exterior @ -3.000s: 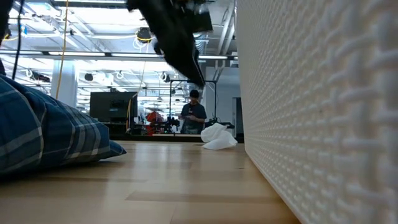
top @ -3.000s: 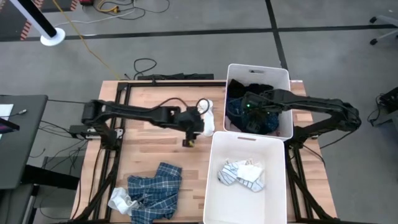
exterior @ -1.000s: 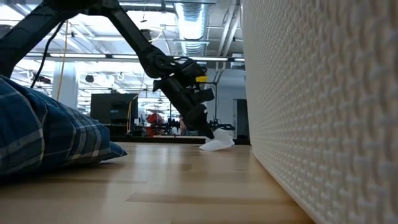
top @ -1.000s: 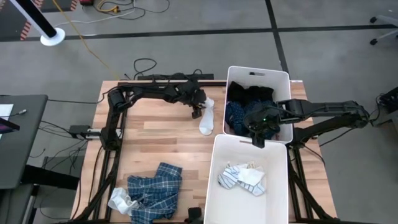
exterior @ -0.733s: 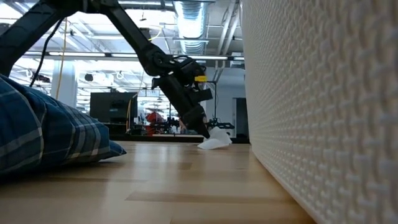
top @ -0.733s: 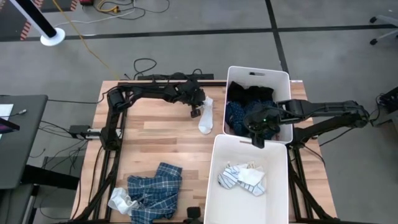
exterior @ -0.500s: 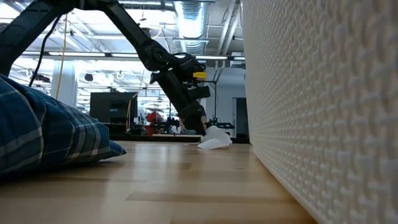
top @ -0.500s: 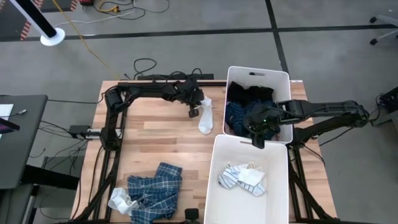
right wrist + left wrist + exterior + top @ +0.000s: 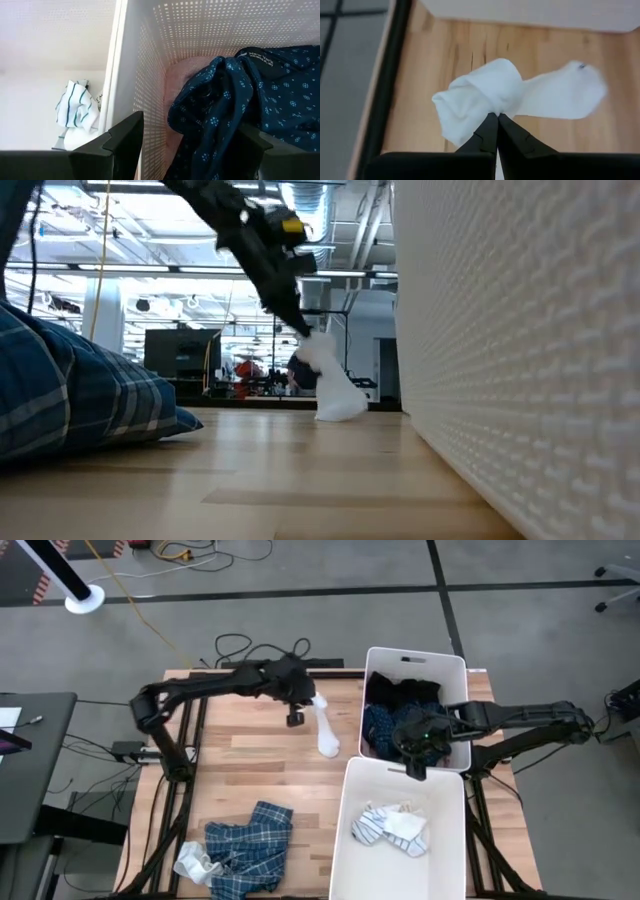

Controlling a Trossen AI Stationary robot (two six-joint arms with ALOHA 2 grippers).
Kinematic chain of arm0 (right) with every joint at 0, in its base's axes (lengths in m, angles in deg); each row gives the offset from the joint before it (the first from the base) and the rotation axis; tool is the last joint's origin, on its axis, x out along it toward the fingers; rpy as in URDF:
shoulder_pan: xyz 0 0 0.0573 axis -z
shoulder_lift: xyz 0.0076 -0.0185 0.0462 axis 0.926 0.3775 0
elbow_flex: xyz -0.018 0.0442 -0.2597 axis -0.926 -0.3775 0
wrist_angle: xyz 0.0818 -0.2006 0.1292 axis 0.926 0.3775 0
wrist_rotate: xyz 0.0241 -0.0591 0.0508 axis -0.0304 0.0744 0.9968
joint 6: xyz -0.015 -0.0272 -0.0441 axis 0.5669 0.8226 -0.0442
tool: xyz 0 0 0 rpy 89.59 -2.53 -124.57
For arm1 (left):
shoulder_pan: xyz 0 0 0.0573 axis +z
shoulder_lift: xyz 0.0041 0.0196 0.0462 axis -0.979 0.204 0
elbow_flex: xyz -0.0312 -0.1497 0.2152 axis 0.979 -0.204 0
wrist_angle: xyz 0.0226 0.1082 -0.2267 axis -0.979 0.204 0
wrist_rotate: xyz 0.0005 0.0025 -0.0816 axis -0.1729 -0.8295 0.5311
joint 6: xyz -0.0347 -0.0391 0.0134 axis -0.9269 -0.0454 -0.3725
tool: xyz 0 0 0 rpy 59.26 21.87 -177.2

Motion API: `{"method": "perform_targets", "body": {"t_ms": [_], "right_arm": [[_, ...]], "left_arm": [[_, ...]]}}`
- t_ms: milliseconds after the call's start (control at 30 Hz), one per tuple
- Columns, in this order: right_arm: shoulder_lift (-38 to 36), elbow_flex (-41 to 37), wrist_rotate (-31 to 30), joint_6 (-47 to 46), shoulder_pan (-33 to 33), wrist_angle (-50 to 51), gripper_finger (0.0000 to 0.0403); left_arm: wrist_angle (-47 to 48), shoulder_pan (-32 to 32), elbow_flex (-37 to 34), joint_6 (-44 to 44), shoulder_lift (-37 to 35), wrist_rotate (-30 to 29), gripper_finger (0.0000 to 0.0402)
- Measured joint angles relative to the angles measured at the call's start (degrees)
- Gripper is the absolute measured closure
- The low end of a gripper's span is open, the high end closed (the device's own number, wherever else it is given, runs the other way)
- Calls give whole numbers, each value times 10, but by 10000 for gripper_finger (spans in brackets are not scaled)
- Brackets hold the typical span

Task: Sort clothes
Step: Put the top white sock into the bottom laundry bin

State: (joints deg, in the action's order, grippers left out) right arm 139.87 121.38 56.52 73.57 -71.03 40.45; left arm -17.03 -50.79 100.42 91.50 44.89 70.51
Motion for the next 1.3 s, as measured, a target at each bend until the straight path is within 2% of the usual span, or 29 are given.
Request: {"method": "perform_targets", "body": {"t_ms": [300, 500, 667, 733, 867, 933, 1100, 1300], "right_arm": [[-1, 16, 2, 11, -8, 1, 149], [-1, 89, -10, 53, -9, 26, 148], [-1, 177, -24, 75, -8, 76, 148], [-1, 212, -45, 76, -8, 104, 148], [3, 262, -129, 73, -7, 167, 148], [4, 267, -128, 68, -2, 137, 148], [18, 255, -54, 90, -11, 18, 148], [69, 234, -47, 154, -30, -130, 148]], "left_arm": [[37, -51, 0, -4, -161, 0, 401], [41, -99, 0, -34, -241, 1, 401], [62, -143, 0, -59, -267, -36, 401], [67, -161, 0, -66, -269, -55, 401], [78, -195, 0, -77, -268, -78, 401], [76, -211, 0, -78, -268, -94, 401], [57, -240, 1, -78, -271, -131, 401], [53, -275, 33, -80, -272, -134, 401]]}}
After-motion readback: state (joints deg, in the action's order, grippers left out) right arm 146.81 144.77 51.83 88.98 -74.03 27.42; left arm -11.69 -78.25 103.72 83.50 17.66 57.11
